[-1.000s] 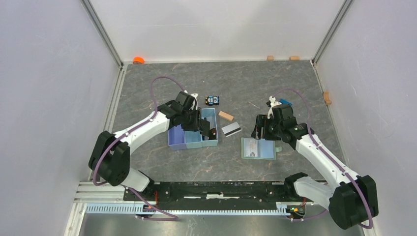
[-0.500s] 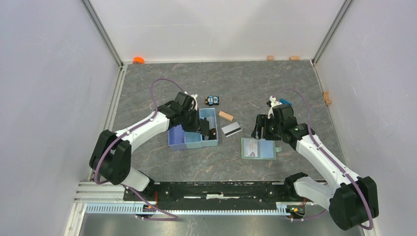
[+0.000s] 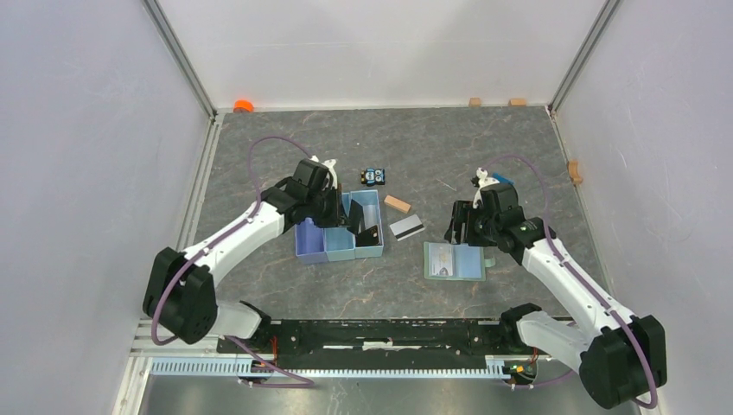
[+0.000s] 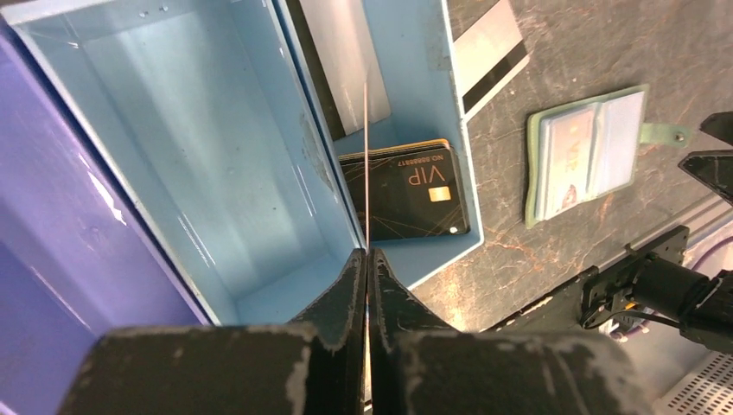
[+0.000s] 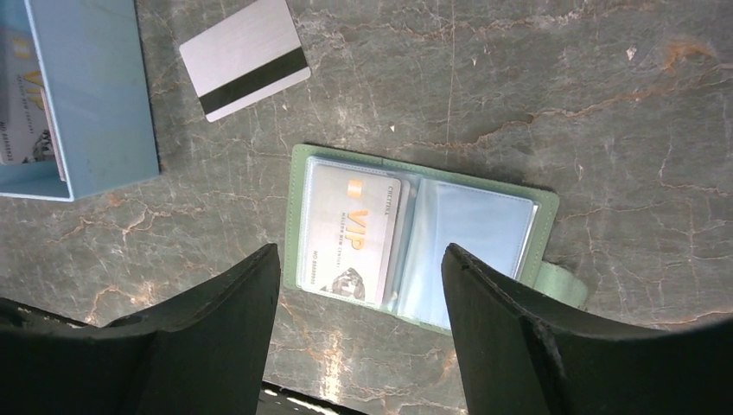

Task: Put the credit cards into the card holder
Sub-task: Pick up the credit card from the storage box, then insert the credit card into the card holder.

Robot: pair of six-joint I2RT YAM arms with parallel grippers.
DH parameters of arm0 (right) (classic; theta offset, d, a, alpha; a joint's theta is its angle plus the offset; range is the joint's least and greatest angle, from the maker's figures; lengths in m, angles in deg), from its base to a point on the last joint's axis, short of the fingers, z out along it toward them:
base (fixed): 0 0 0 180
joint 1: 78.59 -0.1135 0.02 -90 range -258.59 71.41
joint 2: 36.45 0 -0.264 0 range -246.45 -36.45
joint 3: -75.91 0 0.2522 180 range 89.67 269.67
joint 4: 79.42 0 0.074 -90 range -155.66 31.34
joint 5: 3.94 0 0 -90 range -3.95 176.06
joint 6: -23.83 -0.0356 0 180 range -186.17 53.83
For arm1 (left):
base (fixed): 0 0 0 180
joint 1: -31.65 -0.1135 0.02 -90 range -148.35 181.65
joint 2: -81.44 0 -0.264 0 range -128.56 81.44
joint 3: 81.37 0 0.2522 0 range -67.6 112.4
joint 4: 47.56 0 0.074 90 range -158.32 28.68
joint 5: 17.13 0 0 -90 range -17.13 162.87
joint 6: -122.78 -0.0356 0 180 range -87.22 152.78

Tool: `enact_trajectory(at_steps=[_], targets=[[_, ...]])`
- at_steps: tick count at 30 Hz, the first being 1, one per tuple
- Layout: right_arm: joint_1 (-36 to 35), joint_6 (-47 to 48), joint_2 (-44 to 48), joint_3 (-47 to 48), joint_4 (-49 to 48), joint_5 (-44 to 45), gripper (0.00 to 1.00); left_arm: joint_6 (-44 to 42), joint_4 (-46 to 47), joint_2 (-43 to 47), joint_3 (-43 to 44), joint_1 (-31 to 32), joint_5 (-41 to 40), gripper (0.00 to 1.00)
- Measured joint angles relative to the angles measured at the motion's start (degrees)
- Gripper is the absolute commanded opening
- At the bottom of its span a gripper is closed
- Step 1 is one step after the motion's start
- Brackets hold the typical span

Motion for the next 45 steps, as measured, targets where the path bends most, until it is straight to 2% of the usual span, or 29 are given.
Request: enact_trajectory(at_steps=[4, 8, 11, 14, 18, 22, 24, 26, 28, 29, 31, 32, 33, 35, 38, 43, 45], targets=[[0.00, 0.00, 1.36, 0.52, -0.52, -0.42, 0.74, 0.00, 0.48, 3.69, -0.42, -0.26, 0.20, 0.02], [0.11, -0.66, 5.77, 0.37, -5.42, -5.27, 0.83, 0.17, 5.77, 10.08, -3.91, -0.37, 4.20, 0.02], [0.11, -2.51, 9.99, -0.44, -13.81, -12.11, 0.87, 1.51, 12.15, 14.01, -6.38, -0.35, 9.57, 0.02], [0.15, -7.02, 11.82, -2.08, -25.59, -21.62, 0.85, 4.52, 22.53, 16.33, -9.46, -0.02, 16.17, 0.02], [-0.37, -13.18, 10.47, -3.52, -36.72, -30.32, 0.84, 8.96, 34.18, 17.27, -13.55, 1.90, 21.22, 0.02], [-1.73, -17.25, 8.96, -3.96, -42.99, -34.67, 0.83, 10.73, 40.89, 17.29, -14.34, 5.92, 23.91, 0.02], [-2.36, -18.38, 8.33, -3.96, -45.16, -36.09, 0.76, 10.78, 43.47, 17.27, -14.32, 7.69, 24.85, 0.02], [-2.78, -19.21, 7.80, -4.00, -46.38, -37.22, 0.63, 10.86, 45.62, 17.09, -14.32, 9.11, 25.53, 0.02], [-2.89, -20.02, 7.54, -4.20, -47.36, -37.97, 0.39, 11.04, 47.08, 16.87, -14.32, 9.66, 25.68, 0.04], [-2.89, -20.33, 7.52, -4.35, -47.93, -38.21, 0.24, 11.19, 47.65, 16.68, -14.32, 9.75, 25.75, 0.08], [-2.89, -21.05, 7.52, -4.46, -48.72, -38.71, 0.04, 11.47, 48.35, 16.13, -14.32, 9.88, 26.03, 0.20], [-2.89, -21.33, 7.54, -4.50, -49.07, -38.88, 0.00, 11.63, 48.61, 15.78, -14.32, 9.94, 26.27, 0.32], [-2.89, -21.40, 7.54, -4.50, -49.31, -39.08, 0.00, 11.87, 48.89, 15.41, -14.32, 9.99, 26.58, 0.40], [-2.89, -21.86, 7.56, -4.50, -49.62, -39.80, 0.00, 12.37, 49.00, 14.53, -14.32, 10.05, 26.84, 0.46], [-2.89, -20.96, 7.28, -4.44, -48.43, -40.63, 0.00, 12.94, 48.98, 13.09, -13.97, 10.21, 27.71, 0.47], [-2.89, -17.46, 5.31, -2.47, -42.23, -42.88, 0.00, 13.20, 48.87, 11.76, -13.22, 10.58, 28.55, 0.32], [-2.86, -16.35, 4.90, -1.53, -40.52, -43.87, 0.00, 13.31, 48.74, 11.19, -13.22, 10.58, 28.55, 0.17]])
